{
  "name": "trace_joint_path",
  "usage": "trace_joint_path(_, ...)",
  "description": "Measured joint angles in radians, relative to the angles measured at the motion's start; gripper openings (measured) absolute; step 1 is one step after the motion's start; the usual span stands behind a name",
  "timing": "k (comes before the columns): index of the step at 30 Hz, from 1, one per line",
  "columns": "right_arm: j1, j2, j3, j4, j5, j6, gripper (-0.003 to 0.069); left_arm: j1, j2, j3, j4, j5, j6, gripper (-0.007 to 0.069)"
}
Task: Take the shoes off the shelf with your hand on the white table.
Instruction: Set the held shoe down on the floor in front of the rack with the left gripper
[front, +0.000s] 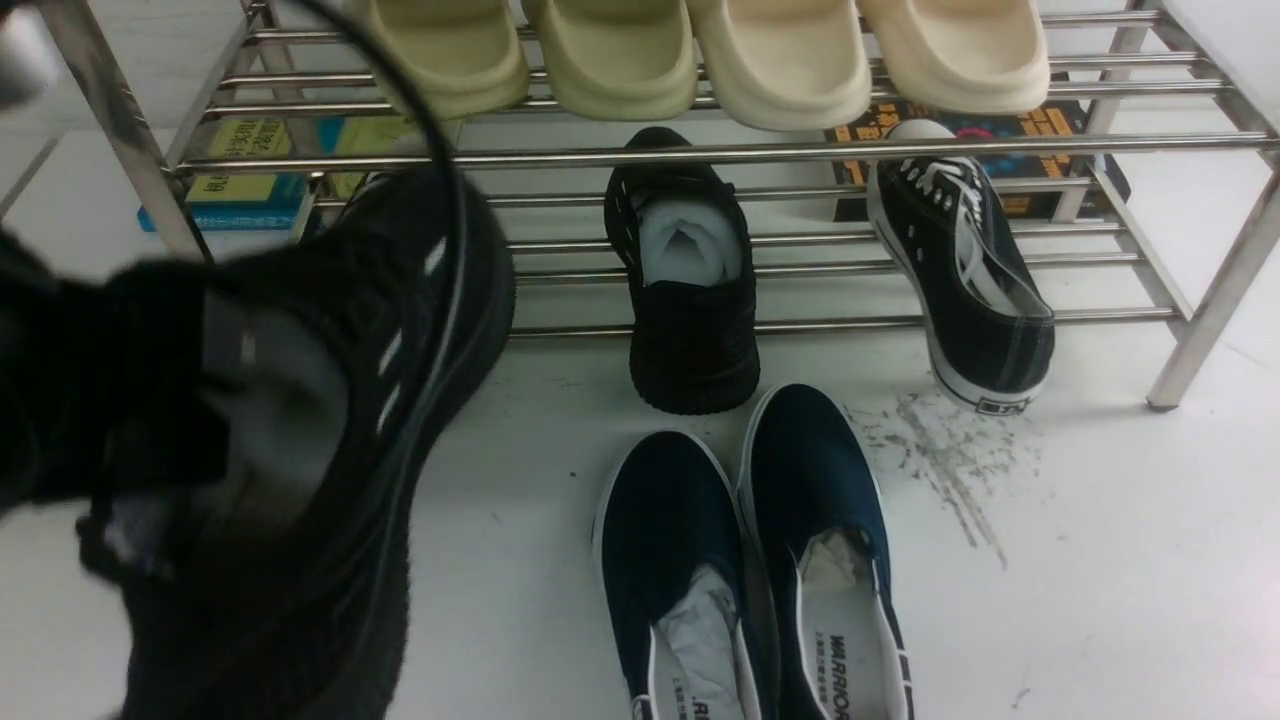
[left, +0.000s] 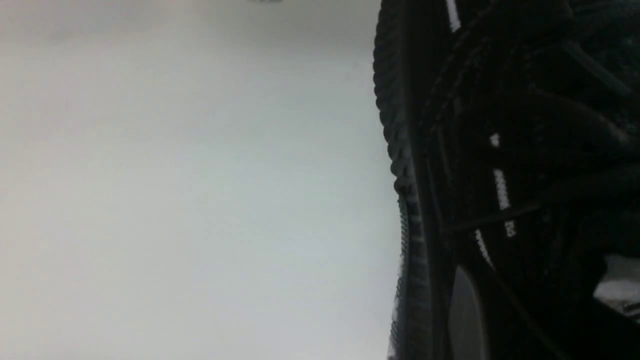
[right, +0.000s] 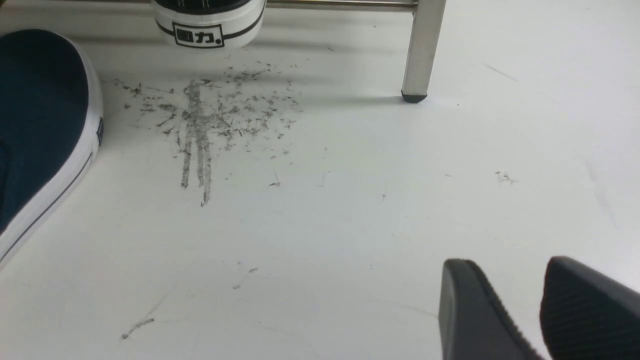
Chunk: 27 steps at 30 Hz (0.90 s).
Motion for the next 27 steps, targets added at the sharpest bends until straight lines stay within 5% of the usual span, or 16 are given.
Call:
trace_joint_path(10,0.0,0.0,0.0,0.0,0.0,0.0,0.0237,0.0,-0.116,0.469,0.168,-0.096,-0.301,0.0057)
trace_joint_path(27,0.0,0.0,0.0,0.0,0.0,0.0,0.0237,0.0,0.052,0.61,0.383,-0.474,-0.344,0.0057)
